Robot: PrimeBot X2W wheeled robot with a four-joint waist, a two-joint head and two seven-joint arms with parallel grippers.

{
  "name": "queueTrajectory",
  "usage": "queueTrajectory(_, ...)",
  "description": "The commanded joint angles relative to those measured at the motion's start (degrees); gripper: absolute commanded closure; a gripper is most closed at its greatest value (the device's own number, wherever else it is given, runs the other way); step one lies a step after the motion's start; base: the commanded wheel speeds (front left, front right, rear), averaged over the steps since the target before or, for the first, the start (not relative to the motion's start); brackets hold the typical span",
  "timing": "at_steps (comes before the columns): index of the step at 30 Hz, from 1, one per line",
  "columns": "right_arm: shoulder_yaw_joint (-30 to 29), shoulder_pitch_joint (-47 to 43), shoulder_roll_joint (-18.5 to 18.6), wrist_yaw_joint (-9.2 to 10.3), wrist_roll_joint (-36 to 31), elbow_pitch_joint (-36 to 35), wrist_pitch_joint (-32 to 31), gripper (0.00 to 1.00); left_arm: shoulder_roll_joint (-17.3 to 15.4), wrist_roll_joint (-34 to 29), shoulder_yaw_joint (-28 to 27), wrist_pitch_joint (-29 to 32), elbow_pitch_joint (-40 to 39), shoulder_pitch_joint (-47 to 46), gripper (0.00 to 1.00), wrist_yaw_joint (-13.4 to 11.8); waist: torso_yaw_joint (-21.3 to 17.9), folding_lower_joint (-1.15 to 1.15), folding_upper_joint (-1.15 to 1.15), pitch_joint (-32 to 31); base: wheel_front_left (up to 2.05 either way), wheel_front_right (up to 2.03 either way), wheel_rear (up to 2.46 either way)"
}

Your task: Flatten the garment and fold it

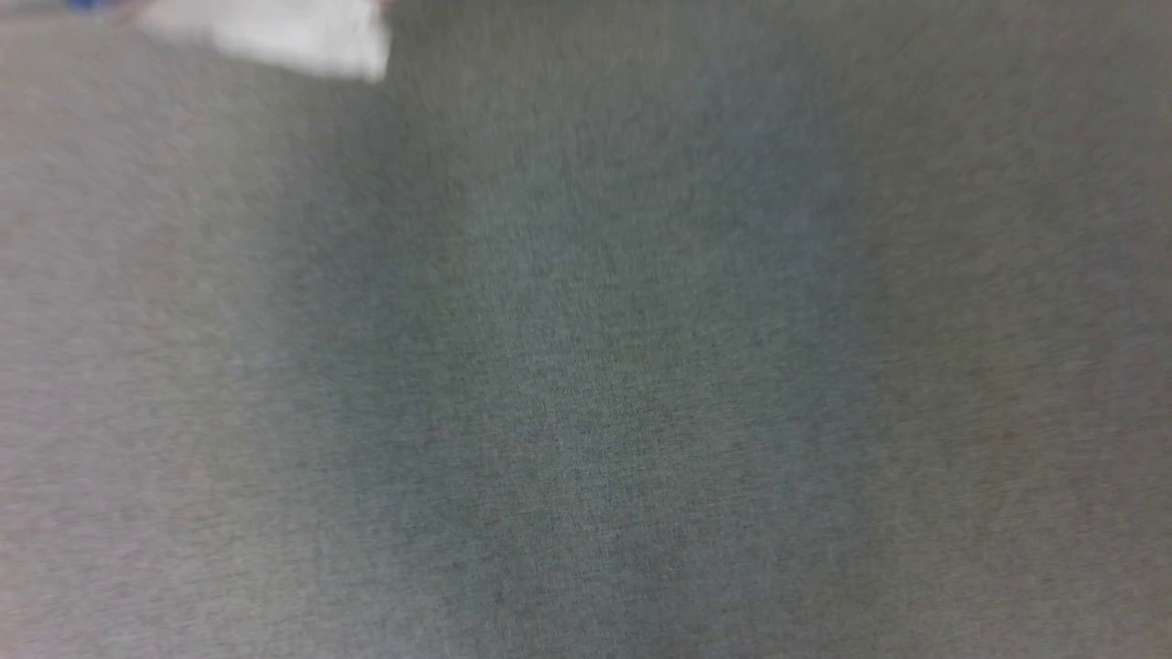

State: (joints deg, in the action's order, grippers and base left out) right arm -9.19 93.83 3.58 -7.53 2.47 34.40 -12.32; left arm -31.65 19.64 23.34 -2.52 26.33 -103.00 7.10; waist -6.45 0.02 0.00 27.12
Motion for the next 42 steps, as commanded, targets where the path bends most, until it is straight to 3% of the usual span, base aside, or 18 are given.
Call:
queueTrajectory(1,-0.23,0.92,-0.16,0.04,-0.5,0.42,0.55,1.0,0.22,-0.39,0.28,-0.65,0.57,-0.98,1.0,0.31,-0.32,-0.02,0.0,10.64,0.0,0.0,0.0)
queueTrajectory(8,0.97,1.59,-0.31,0.04,-1.36,1.98,3.83,1.0,0.31,2.08,2.32,-6.8,2.23,-0.78,1.0,0.36,1.12,-0.02,0.0,16.37,0.0,0.0,0.0)
queueTrajectory(14,6.65,-2.56,1.34,0.04,2.17,2.06,5.82,1.0,-2.13,10.18,7.33,-10.91,-0.96,5.25,1.0,0.37,2.98,-0.02,0.0,16.33,0.0,0.0,0.0)
queueTrajectory(19,13.83,-9.91,5.53,0.04,10.62,-3.68,4.96,1.0,-8.22,18.83,14.05,-11.92,-11.17,13.71,1.0,0.38,5.13,-0.02,0.0,13.06,0.0,0.0,0.0)
queueTrajectory(25,16.23,-26.03,13.05,0.04,21.46,-20.15,-0.16,1.0,-17.28,25.24,15.17,-12.33,-24.92,27.83,1.0,0.18,6.57,-0.02,0.0,7.37,0.0,0.0,0.0)
queueTrajectory(28,13.33,-36.93,15.7,0.04,24.4,-29.5,-3.5,1.0,-20.76,27.92,14.36,-12.4,-31.92,36.45,1.0,-1.69,6.88,-0.02,0.0,4.53,0.0,0.0,0.0)
queueTrajectory(31,9.71,-47.79,16.62,0.04,25.76,-37.51,-6.6,1.0,-24.89,29.54,14.71,-12.41,-39.03,45.54,1.0,-5.21,6.6,-0.02,0.0,1.81,0.0,0.0,0.0)
queueTrajectory(36,3.37,-63.11,14.7,0.04,26.83,-47.3,-10.29,1.0,-30.92,31.15,17.82,-11.76,-48.77,59.46,1.0,-11.99,6.48,-0.02,0.0,-1.92,0.0,0.0,0.0)
queueTrajectory(42,-1.36,-77.1,11.87,0.04,28.52,-52.92,-13.83,1.0,-33.08,34.63,23.19,-11.82,-54.65,73.91,1.0,-18.78,6.94,-0.02,0.0,-5.98,0.0,0.0,0.0)
